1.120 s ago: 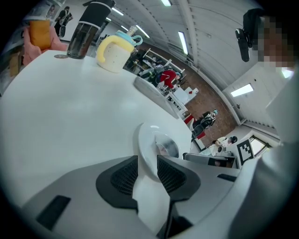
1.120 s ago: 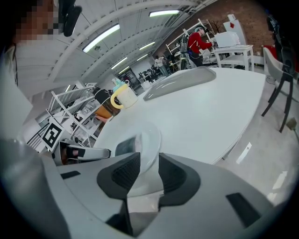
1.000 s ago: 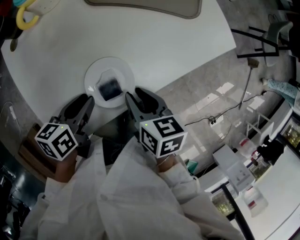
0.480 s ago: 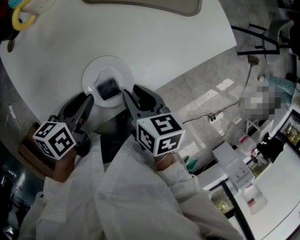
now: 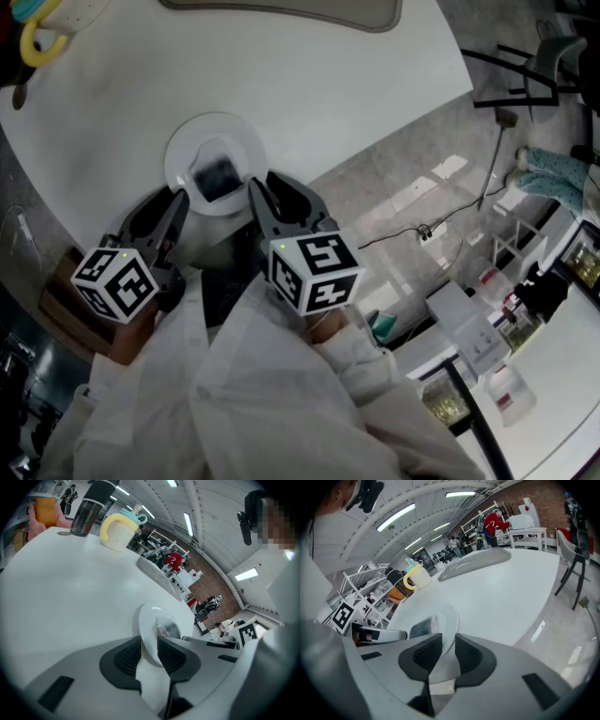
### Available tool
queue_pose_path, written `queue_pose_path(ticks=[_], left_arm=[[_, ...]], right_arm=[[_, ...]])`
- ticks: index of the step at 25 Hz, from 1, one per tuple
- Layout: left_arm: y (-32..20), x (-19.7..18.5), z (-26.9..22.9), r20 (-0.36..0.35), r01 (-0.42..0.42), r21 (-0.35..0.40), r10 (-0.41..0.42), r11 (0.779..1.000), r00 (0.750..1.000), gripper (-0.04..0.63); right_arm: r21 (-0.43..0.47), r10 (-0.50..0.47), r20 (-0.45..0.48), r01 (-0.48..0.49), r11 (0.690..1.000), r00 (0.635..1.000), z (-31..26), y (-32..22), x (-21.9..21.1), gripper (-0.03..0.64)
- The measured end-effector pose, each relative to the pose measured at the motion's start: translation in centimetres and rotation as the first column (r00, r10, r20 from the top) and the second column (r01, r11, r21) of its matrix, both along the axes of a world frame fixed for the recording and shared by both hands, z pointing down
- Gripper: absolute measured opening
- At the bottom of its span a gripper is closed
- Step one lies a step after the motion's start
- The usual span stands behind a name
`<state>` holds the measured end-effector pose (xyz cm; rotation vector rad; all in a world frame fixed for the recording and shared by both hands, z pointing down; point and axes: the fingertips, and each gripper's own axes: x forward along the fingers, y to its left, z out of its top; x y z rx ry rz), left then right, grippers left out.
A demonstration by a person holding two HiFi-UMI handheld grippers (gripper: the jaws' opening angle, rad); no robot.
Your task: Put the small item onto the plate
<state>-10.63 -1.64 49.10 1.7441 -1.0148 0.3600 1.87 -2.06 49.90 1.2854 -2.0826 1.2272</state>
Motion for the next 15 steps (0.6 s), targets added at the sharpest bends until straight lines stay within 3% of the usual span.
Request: queue_pose_path(ticks=[6,15], left_arm=[[-0.04,-0.25,0.27,0.074,0.010,0.020,-0.012,1.000,0.997,0.081],[-0.14,-0.47,0.55,0.062,0.007,0.011,-0.008,1.000,0.998,0.078]], right_arm=[[0.012,0.008,-0.039,-0.007,1.000,0.999,0.03,-0.17,-0.07,0.091],[0.016,-0.029,-0.034,0.029,0.999,0.999,0.16,-0.15,-0.25,0.090]])
